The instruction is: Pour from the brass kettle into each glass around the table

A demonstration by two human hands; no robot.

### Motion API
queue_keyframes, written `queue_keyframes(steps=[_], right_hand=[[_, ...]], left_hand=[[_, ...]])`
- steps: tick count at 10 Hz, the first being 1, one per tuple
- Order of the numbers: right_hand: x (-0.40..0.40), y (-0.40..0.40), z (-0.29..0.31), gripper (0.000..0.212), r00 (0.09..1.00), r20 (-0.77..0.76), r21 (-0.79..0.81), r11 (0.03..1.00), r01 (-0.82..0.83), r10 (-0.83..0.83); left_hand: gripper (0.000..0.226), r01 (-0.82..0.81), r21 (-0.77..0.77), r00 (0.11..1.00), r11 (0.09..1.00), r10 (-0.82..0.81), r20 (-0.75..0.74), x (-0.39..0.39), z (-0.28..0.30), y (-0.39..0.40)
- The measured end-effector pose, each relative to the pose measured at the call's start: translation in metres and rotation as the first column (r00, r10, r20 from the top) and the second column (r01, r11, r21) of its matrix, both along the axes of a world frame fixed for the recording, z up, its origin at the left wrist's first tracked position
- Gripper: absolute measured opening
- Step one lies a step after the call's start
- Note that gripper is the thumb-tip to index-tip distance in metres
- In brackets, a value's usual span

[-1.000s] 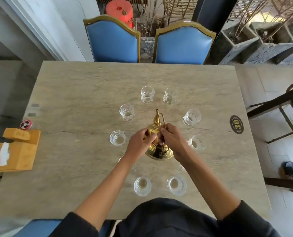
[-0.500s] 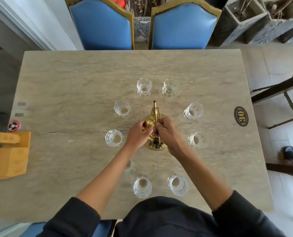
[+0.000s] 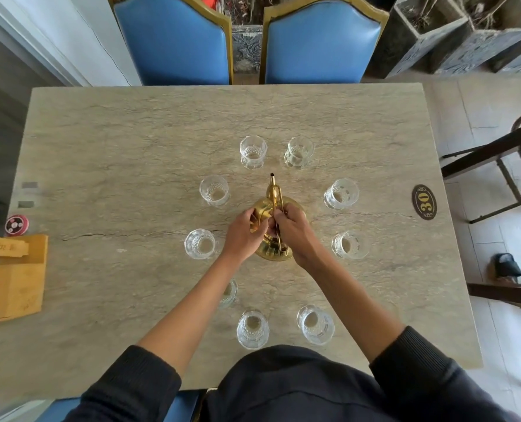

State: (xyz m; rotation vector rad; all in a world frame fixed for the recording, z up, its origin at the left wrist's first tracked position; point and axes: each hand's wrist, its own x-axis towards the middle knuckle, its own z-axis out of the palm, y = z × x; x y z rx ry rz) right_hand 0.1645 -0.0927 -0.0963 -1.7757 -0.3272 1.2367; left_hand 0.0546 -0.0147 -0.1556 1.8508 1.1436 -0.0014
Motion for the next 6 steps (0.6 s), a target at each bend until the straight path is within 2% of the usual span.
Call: queue_keyframes(steps=[1, 2, 3, 4, 5, 6], right_hand=[[0.003, 0.004, -0.001, 0.019, 1.0, 0.008, -0.004, 1.0, -0.017, 0.017], [0.0, 0.005, 0.005, 0.018, 0.996, 0.082, -0.011, 0.999, -0.039, 0.04], [-0.003, 0.001, 0.008, 0.023, 0.975, 0.204, -0.088, 0.993, -0.075, 0.092], [-0.005, -0.013, 0.006, 0.036, 0.946, 0.309, -0.117, 0.991, -0.059, 0.093], [-0.008, -0.038, 0.006, 0.035, 0.91, 0.409, -0.153, 0.988, -0.012, 0.074], [-0.015, -0.068, 0.009, 0.032, 0.897, 0.44, -0.156, 0.987, 0.039, 0.034]], left_hand=[[0.034, 0.025, 0.016, 1.0, 1.0, -0.024, -0.012, -0.002, -0.003, -0.002], [0.036, 0.036, 0.033, 0.999, 0.999, -0.036, 0.014, -0.007, -0.002, -0.007], [0.084, 0.067, 0.041, 0.995, 0.997, -0.07, 0.076, -0.019, 0.025, -0.018], [0.113, 0.094, -0.034, 0.994, 0.995, -0.093, 0.051, -0.036, 0.046, -0.033], [0.071, 0.08, -0.038, 0.997, 0.996, -0.08, 0.006, -0.059, 0.045, -0.047], [0.067, 0.054, -0.068, 0.999, 0.996, -0.054, 0.003, -0.077, 0.037, -0.06]])
